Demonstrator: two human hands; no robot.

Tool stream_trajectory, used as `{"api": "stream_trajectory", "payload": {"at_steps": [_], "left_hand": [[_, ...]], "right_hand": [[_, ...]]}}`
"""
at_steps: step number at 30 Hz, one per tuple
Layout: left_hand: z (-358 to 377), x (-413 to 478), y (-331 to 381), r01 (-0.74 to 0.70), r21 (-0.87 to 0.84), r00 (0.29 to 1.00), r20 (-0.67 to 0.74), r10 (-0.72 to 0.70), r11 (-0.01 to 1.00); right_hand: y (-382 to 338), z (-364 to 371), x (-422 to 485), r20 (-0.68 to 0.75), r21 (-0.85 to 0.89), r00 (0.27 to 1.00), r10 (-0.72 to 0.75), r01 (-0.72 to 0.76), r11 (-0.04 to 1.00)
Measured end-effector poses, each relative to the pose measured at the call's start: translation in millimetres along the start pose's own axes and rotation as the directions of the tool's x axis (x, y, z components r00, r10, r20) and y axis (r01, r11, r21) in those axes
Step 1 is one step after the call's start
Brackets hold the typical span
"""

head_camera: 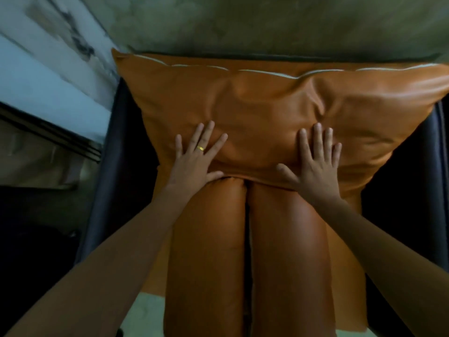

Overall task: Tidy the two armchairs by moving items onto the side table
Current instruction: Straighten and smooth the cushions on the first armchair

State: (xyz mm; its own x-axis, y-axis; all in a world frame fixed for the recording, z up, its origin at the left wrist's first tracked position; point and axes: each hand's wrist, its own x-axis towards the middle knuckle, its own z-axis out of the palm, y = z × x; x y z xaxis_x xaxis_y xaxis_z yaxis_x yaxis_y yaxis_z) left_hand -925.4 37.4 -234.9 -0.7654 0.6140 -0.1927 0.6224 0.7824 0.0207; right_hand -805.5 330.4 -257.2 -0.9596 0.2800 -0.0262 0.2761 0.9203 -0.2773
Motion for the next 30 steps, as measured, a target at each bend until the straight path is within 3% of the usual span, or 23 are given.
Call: {"api": "stream_trajectory", "payload": {"at_steps": [4, 8, 10, 12, 14, 16, 19, 23, 30], "left_hand": [[2.3, -64.8, -7.2, 0.186, -0.387, 0.980, 0.141, -0.142, 0.903], [22.3, -147.3, -8.4, 0.336, -0.598, 0.916, 0.386, -0.105, 0.728], [36.3, -182.6, -1.3, 0.513, -0.631, 0.847, 0.481, -0.225, 0.582], [52.2, -212.8, 6.5, 0.645, -0.676, 0.765, 0.566, -0.308, 0.358], [67.7, -238.5, 14.6, 0.671, -0.728, 0.732, 0.618, -0.286, 0.145], [78.8, -255.9, 21.2, 0.666, -0.745, 0.723, 0.635, -0.272, 0.030], [89.2, -266.6, 26.0, 0.643, -0.763, 0.716, 0.630, -0.300, -0.069], [97.7, -268.8, 22.8, 0.627, -0.773, 0.729, 0.624, -0.282, -0.093], [114.5, -276.8, 10.2, 0.699, -0.682, 0.660, 0.731, -0.174, -0.214]], "right_hand": [[-44.2, -7.5, -35.0, 0.097, 0.213, 0.995, 0.009, -0.030, 0.977], [-87.5, 3.7, -89.1, 0.312, 0.462, 0.945, -0.104, -0.055, 0.885], [-107.5, 15.9, -116.0, 0.413, 0.507, 0.898, -0.153, -0.086, 0.858], [-126.5, 28.9, -140.4, 0.478, 0.535, 0.866, -0.147, -0.154, 0.831], [-143.6, 39.1, -160.8, 0.505, 0.555, 0.857, -0.103, -0.231, 0.799], [-156.0, 46.6, -176.9, 0.500, 0.569, 0.865, -0.050, -0.285, 0.771], [-164.3, 54.7, -195.3, 0.457, 0.574, 0.890, 0.012, -0.305, 0.760], [-166.5, 62.3, -217.3, 0.463, 0.581, 0.881, 0.099, -0.386, 0.717], [-175.3, 74.7, -236.8, 0.415, 0.584, 0.891, 0.183, -0.415, 0.698]]}}
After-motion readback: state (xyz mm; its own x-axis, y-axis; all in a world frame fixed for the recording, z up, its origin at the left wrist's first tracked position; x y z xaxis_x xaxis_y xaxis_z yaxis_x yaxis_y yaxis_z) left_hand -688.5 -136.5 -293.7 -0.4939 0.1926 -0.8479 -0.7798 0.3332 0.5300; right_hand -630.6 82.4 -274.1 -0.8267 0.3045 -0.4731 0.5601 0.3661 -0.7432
